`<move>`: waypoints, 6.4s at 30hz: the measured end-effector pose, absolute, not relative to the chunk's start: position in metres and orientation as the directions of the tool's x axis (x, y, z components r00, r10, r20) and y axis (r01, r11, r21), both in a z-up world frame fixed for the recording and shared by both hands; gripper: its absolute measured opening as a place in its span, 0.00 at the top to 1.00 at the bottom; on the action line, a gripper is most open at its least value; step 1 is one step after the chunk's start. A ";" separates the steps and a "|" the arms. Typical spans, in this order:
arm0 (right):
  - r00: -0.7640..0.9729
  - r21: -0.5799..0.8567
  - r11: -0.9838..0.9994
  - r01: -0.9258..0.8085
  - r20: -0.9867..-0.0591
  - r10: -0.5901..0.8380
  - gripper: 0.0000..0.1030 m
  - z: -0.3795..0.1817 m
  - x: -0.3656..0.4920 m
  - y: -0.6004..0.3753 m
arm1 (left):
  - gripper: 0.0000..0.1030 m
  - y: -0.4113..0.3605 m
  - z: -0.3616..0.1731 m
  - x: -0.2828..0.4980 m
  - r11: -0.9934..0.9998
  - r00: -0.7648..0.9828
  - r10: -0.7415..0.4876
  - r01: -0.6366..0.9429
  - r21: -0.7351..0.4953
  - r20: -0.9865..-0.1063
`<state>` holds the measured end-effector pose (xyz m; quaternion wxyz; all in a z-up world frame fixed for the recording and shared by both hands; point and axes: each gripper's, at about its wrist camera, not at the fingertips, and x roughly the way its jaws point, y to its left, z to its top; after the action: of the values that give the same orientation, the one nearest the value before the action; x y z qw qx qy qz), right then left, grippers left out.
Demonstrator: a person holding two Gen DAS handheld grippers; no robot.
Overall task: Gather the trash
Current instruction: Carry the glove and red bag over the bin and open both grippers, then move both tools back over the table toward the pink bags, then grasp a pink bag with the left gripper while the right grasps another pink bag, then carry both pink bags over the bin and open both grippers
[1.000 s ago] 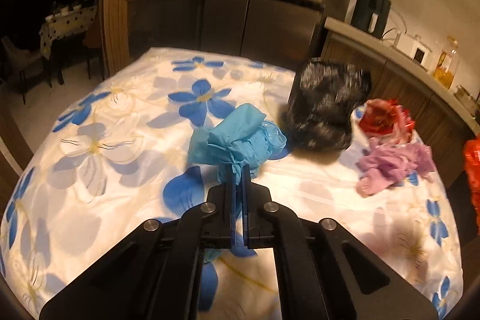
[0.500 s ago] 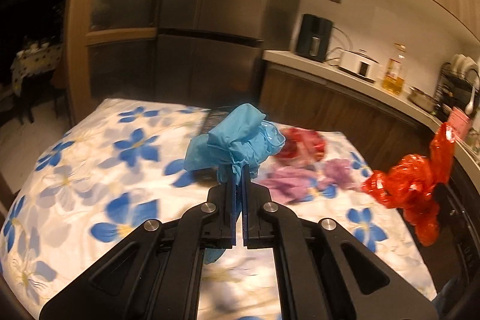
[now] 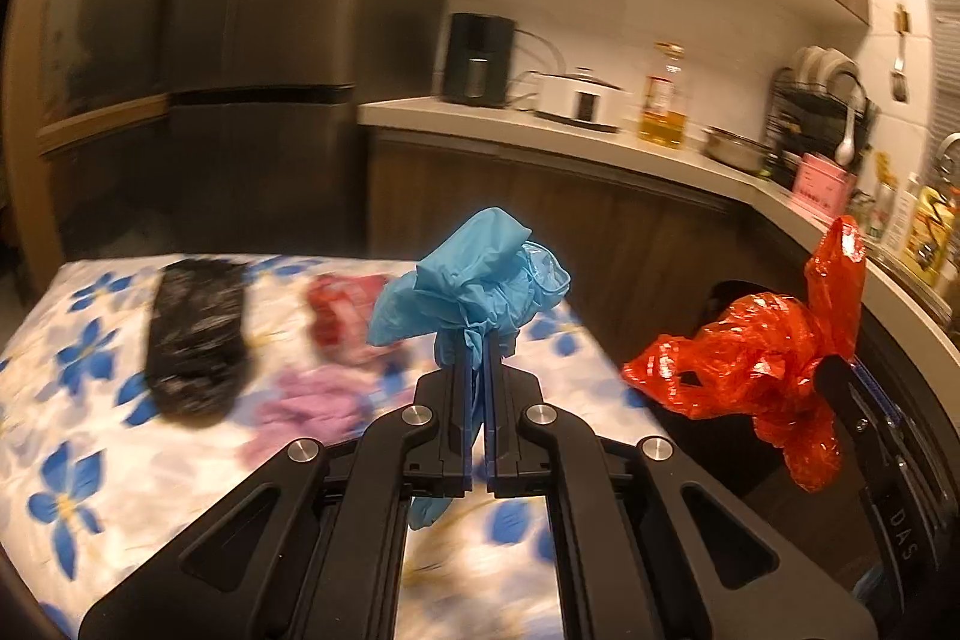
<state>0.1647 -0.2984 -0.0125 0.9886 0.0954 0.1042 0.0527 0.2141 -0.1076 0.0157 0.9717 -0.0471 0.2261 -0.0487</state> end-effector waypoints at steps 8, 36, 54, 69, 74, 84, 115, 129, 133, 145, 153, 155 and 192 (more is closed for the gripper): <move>0.983 0.196 0.979 0.048 -0.183 -0.011 0.79 -0.009 0.176 -0.359 | 0.98 -0.182 0.019 0.240 0.970 0.872 -0.242 0.222 -0.096 -0.425; 0.954 0.197 0.952 0.235 -0.234 -0.187 0.77 -0.019 0.247 -0.478 | 0.97 -0.337 -0.006 0.321 0.878 0.785 -0.470 0.463 -0.122 -0.404; 0.933 0.210 0.939 0.273 -0.296 -0.206 0.51 -0.035 0.257 -0.490 | 0.58 -0.335 -0.019 0.329 0.869 0.759 -0.479 0.481 -0.117 -0.441; 0.929 0.183 0.942 0.283 -0.298 -0.221 0.26 -0.033 0.231 -0.470 | 0.14 -0.281 -0.011 0.294 0.927 0.836 -0.372 0.360 -0.108 -0.403; 0.934 0.173 0.948 0.268 -0.288 -0.211 0.19 -0.029 0.215 -0.451 | 0.07 -0.257 -0.008 0.271 0.947 0.862 -0.320 0.307 -0.098 -0.393; 0.950 0.191 0.964 0.183 -0.288 -0.123 0.15 -0.026 0.188 -0.399 | 0.06 -0.185 -0.016 0.226 0.988 0.909 -0.156 0.142 -0.066 -0.387; 0.928 0.141 0.989 -0.037 -0.361 0.086 0.15 -0.062 0.262 -0.223 | 0.31 -0.030 -0.078 0.285 0.987 0.823 0.145 -0.157 0.025 -0.550; 0.883 0.110 0.987 -0.120 -0.442 0.157 0.23 -0.084 0.308 -0.182 | 0.86 -0.015 -0.089 0.282 0.986 0.797 0.091 -0.157 -0.058 -0.597; 0.863 0.096 0.984 -0.148 -0.473 0.175 0.36 -0.090 0.323 -0.168 | 0.88 -0.007 -0.072 0.259 0.979 0.834 0.093 -0.176 -0.101 -0.543; 0.795 0.079 0.981 -0.178 -0.576 0.191 0.83 -0.112 0.355 -0.148 | 0.88 0.004 -0.041 0.226 0.971 0.884 0.107 -0.191 -0.144 -0.454; 0.824 0.102 0.976 -0.191 -0.523 0.216 0.96 -0.099 0.341 -0.156 | 0.89 0.005 -0.039 0.221 0.971 0.879 0.120 -0.201 -0.130 -0.462; 0.833 0.104 0.975 -0.195 -0.508 0.221 0.96 -0.093 0.335 -0.159 | 0.89 0.004 -0.038 0.219 0.971 0.879 0.122 -0.202 -0.128 -0.462; 0.909 0.180 0.962 -0.206 -0.329 0.256 0.97 -0.018 0.203 -0.256 | 0.90 -0.064 -0.004 0.169 0.988 0.904 0.072 -0.122 -0.093 -0.421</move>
<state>0.2034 -0.2557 -0.0179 0.9744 0.0707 0.1773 0.1187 0.1689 -0.0642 -0.0038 0.9740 -0.0587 0.2129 0.0500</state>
